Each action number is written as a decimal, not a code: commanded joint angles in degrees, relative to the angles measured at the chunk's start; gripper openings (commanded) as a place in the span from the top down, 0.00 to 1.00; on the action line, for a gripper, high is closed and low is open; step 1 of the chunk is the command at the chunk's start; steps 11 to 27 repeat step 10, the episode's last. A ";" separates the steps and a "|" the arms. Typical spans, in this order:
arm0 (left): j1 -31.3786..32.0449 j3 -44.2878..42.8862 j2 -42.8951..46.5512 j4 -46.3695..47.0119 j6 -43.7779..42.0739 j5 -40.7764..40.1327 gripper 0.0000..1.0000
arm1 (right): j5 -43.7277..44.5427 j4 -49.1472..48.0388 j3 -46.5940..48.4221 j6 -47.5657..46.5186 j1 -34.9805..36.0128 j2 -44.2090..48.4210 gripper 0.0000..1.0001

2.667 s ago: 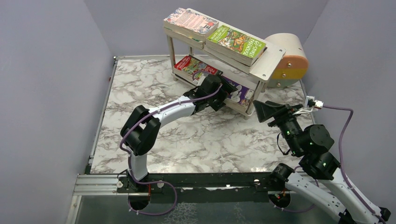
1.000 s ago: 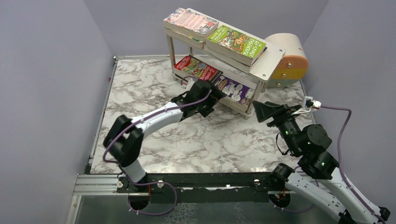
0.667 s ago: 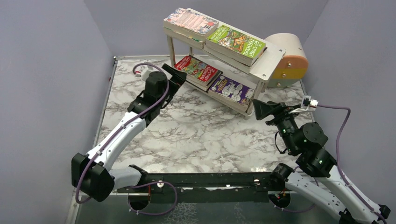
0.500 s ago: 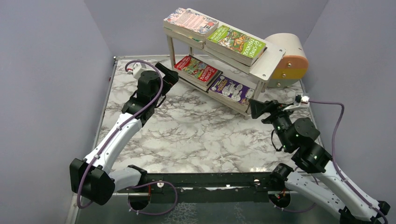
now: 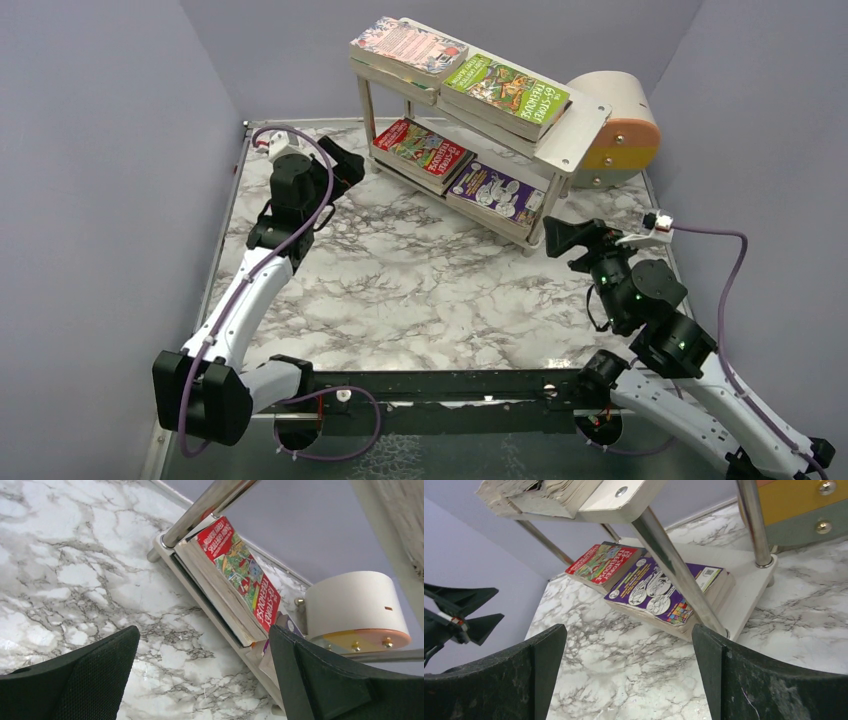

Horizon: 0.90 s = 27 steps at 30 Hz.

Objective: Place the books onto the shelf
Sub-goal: Reset both arms

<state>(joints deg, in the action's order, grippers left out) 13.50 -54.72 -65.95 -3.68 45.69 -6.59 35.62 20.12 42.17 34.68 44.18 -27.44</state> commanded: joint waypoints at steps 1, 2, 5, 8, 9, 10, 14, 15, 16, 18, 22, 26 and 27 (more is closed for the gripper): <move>-0.05 -2.94 1.03 2.15 -3.68 -0.14 0.01 | 3.86 -0.84 -1.30 0.34 0.09 -0.37 0.05; -0.05 -3.43 0.82 1.58 -3.94 -0.83 0.01 | 3.77 -0.63 -1.12 0.54 0.10 -0.94 0.05; -0.05 -3.31 0.65 1.66 -4.39 -1.25 0.01 | 3.32 -0.30 -0.45 0.99 0.09 -3.03 0.05; -0.05 -2.81 0.38 2.44 -4.28 -0.83 0.01 | 3.11 -0.74 -0.11 1.05 0.08 -4.61 0.05; -0.07 -3.14 0.06 2.12 -4.22 -0.75 0.01 | 3.02 -0.96 -0.06 0.94 0.08 -4.83 0.05; -0.13 -3.45 -0.30 1.85 -4.14 -0.58 0.01 | 2.84 -1.16 0.01 0.80 0.05 -4.97 0.05; -0.13 -3.45 -0.30 1.85 -4.14 -0.58 0.01 | 2.84 -1.16 0.01 0.80 0.05 -4.97 0.05; -0.13 -3.45 -0.30 1.85 -4.14 -0.58 0.01 | 2.84 -1.16 0.01 0.80 0.05 -4.97 0.05; -0.13 -3.45 -0.30 1.85 -4.14 -0.58 0.01 | 2.84 -1.16 0.01 0.80 0.05 -4.97 0.05; -0.13 -3.45 -0.30 1.85 -4.14 -0.58 0.01 | 2.84 -1.16 0.01 0.80 0.05 -4.97 0.05; -0.13 -3.45 -0.30 1.85 -4.14 -0.58 0.01 | 2.84 -1.16 0.01 0.80 0.05 -4.97 0.05; -0.13 -3.45 -0.30 1.85 -4.14 -0.58 0.01 | 2.84 -1.16 0.01 0.80 0.05 -4.97 0.05; -0.13 -3.45 -0.30 1.85 -4.14 -0.58 0.01 | 2.84 -1.16 0.01 0.80 0.05 -4.97 0.05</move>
